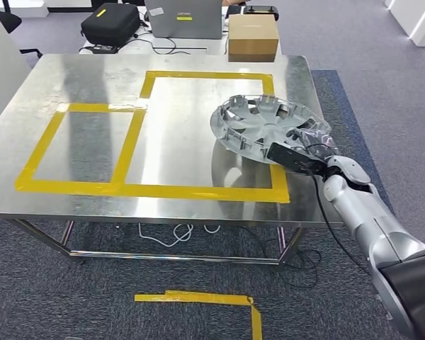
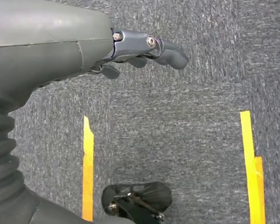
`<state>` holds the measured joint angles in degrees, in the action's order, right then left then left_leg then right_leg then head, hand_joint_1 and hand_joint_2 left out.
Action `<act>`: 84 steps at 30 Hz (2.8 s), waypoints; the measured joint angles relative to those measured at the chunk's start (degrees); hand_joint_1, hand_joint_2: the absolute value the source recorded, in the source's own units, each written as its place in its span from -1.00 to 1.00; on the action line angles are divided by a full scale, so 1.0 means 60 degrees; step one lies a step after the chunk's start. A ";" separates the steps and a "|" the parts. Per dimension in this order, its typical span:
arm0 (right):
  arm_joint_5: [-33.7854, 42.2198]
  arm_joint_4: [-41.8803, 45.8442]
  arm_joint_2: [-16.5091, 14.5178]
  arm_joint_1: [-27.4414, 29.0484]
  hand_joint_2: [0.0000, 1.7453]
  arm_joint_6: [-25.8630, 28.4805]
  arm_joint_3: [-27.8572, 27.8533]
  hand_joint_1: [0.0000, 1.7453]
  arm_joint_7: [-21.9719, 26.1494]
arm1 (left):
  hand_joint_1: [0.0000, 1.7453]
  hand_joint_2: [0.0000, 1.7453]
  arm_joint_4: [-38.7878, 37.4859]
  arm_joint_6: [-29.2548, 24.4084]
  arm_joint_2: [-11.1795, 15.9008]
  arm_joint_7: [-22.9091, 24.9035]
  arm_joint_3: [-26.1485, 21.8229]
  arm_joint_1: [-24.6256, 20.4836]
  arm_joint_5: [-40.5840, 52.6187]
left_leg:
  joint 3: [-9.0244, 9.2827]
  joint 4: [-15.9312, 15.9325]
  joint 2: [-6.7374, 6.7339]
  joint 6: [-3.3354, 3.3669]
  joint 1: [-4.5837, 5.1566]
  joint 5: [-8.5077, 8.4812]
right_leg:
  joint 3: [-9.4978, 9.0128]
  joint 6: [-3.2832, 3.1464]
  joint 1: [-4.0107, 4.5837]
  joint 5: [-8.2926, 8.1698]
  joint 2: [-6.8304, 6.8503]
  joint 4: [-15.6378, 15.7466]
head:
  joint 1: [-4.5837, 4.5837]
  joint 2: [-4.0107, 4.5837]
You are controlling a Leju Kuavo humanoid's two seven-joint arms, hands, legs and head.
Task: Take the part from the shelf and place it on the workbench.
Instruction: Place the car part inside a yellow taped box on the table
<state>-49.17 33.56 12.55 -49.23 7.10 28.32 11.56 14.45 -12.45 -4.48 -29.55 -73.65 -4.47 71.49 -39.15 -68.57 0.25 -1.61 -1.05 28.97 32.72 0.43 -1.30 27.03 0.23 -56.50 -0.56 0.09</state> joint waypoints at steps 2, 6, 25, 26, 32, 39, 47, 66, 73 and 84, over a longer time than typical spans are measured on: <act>-0.0013 0.0260 0.0007 -0.0061 -1.00 -0.0012 -0.0069 -1.00 -0.0093 | -1.00 -1.00 0.0000 -0.0116 -0.0005 0.0090 -0.0055 -0.0034 -0.0003 | 0.0517 0.1148 -0.0013 0.0031 -0.0012 -0.0483 | 0.0031 0.0088 0.0009 0.0043 -0.0013 -0.0057 | 0.0009 0.0000; -0.0036 0.0557 0.0050 -0.0137 -1.00 0.0001 -0.0175 -1.00 -0.0184 | -1.00 -1.00 0.0000 -0.0242 -0.0022 0.0152 -0.0105 -0.0046 -0.0003 | 0.0663 0.1662 -0.0013 0.0282 0.0021 -0.0490 | 0.0155 0.0295 0.0035 0.0043 -0.0008 -0.0076 | 0.0010 -0.0001; -0.0082 0.1044 0.0149 -0.0168 -1.00 0.0446 -0.0376 -1.00 -0.0155 | -1.00 -1.00 0.0000 -0.0322 -0.0076 0.0292 -0.0127 -0.0101 -0.0008 | 0.0352 0.0628 0.0005 0.0198 0.0138 0.0263 | 0.0173 0.0012 0.0019 -0.0028 -0.0009 -0.0104 | -0.0009 -0.0001; -0.0093 0.1084 0.0149 -0.0148 -1.00 0.0484 -0.0386 -1.00 -0.0150 | -1.00 -1.00 0.0000 -0.0311 -0.0075 0.0287 -0.0130 -0.0100 -0.0012 | 0.0043 -0.0030 0.0003 0.0156 0.0120 0.0546 | 0.0170 -0.0009 0.0020 -0.0021 -0.0005 -0.0107 | 0.0007 -0.0001; -0.0463 0.1303 0.0137 0.0012 -1.00 0.0548 -0.0367 -1.00 -0.0095 | -1.00 -1.00 0.0000 -0.0356 -0.0073 0.0355 -0.0135 -0.0098 -0.0012 | 0.0356 0.0877 -0.0002 0.0197 0.0107 -0.0374 | 0.0125 0.0025 0.0047 0.0031 -0.0025 -0.0141 | 0.0010 0.0000; -0.1267 0.1308 0.0033 -0.0040 -1.00 0.0596 0.0038 -1.00 -0.0288 | -1.00 -1.00 0.0000 -0.0732 -0.0121 0.0876 -0.0137 -0.0142 -0.0057 | 0.0749 0.1822 -0.0007 0.0538 0.0099 -0.0586 | 0.0403 0.0322 0.0066 0.0353 -0.0031 -0.0569 | -0.0032 0.0000; 0.0933 0.2368 -0.0065 0.0584 -1.00 0.0980 -0.0673 -1.00 -0.0363 | -1.00 -1.00 0.0000 -0.1528 -0.0285 0.1857 -0.0318 -0.0010 -0.0302 | 0.0715 0.1715 0.0033 0.0563 0.0108 -0.0595 | 0.0748 0.0369 0.0048 0.0346 -0.0029 -0.1272 | -0.0080 0.0000; 0.1740 0.4495 -0.0320 0.0780 -1.00 0.1207 -0.1664 -1.00 -0.0445 | -1.00 -1.00 0.0000 -0.1688 -0.0317 0.1902 -0.0578 -0.0097 -0.0546 | 0.1791 0.1843 -0.0010 0.0462 0.0287 0.0301 | 0.1090 0.0078 0.0146 -0.0993 0.0034 -0.0224 | -0.0071 0.0000; 0.1754 0.4500 -0.0324 0.0850 -1.00 0.1215 -0.1747 -1.00 -0.0441 | -1.00 -1.00 0.0000 -0.1696 -0.0330 0.1894 -0.0588 -0.0088 -0.0580 | 0.1031 0.1990 -0.0076 0.0700 0.0219 -0.0554 | 0.1812 0.0385 0.0088 0.0907 -0.0011 -0.2593 | -0.0147 -0.0001; 0.1755 0.4573 -0.0354 0.0902 -1.00 0.1267 -0.1811 -1.00 -0.0409 | -1.00 -1.00 0.0002 -0.1724 -0.0359 0.1890 -0.0599 -0.0048 -0.0604 | 0.0015 0.1517 -0.0046 0.0211 0.0173 -0.0981 | -0.0450 0.0061 0.0015 0.0444 0.0004 -0.0105 | -0.0161 0.0000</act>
<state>-38.64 61.00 10.42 -43.82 14.70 17.45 9.11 14.46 -22.79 -6.63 -18.21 -77.25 -4.76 67.87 -39.06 -59.47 -0.02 -0.34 -0.01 23.08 30.02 0.79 -1.21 29.70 0.26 -57.13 -1.53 0.09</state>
